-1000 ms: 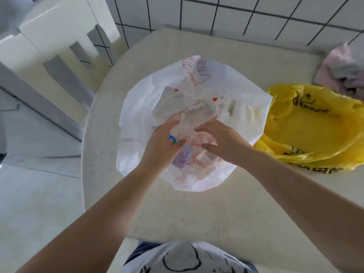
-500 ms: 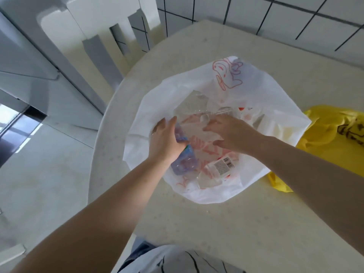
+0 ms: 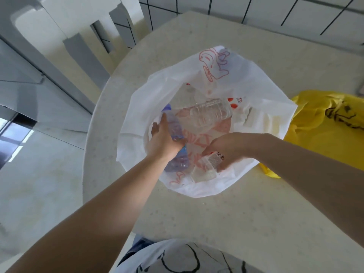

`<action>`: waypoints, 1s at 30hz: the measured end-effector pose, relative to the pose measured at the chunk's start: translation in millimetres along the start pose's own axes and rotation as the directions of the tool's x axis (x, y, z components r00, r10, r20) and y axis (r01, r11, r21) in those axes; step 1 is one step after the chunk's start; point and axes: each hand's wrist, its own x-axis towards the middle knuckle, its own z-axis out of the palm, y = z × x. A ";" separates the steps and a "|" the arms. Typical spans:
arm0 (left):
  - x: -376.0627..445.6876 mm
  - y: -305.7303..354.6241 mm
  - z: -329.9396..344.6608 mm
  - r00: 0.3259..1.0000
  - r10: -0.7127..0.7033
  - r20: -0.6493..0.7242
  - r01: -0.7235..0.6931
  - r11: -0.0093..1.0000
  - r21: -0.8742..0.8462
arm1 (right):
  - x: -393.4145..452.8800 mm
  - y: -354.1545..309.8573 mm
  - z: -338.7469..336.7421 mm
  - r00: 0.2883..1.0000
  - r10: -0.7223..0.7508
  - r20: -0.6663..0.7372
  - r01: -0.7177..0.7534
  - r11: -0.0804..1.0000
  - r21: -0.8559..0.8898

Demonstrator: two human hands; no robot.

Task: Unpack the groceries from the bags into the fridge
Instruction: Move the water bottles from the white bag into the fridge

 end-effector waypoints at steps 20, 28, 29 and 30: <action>-43.4 14.2 -23.7 0.961 0.208 -0.181 -0.233 0.964 -0.125 | -48.5 10.8 19.3 0.846 0.237 -0.477 0.057 0.851 0.523; -87.3 22.1 -44.5 0.894 0.154 -0.421 -0.284 0.921 -0.266 | -62.1 -13.6 14.5 0.633 0.445 -0.633 0.370 0.544 0.753; -91.8 19.7 -46.9 0.885 0.153 -0.440 -0.300 0.909 -0.288 | -62.5 -19.8 13.3 0.625 0.449 -0.639 0.396 0.523 0.755; -96.0 16.0 -49.8 0.879 0.157 -0.450 -0.313 0.902 -0.297 | -63.2 -26.9 11.3 0.619 0.444 -0.648 0.420 0.510 0.751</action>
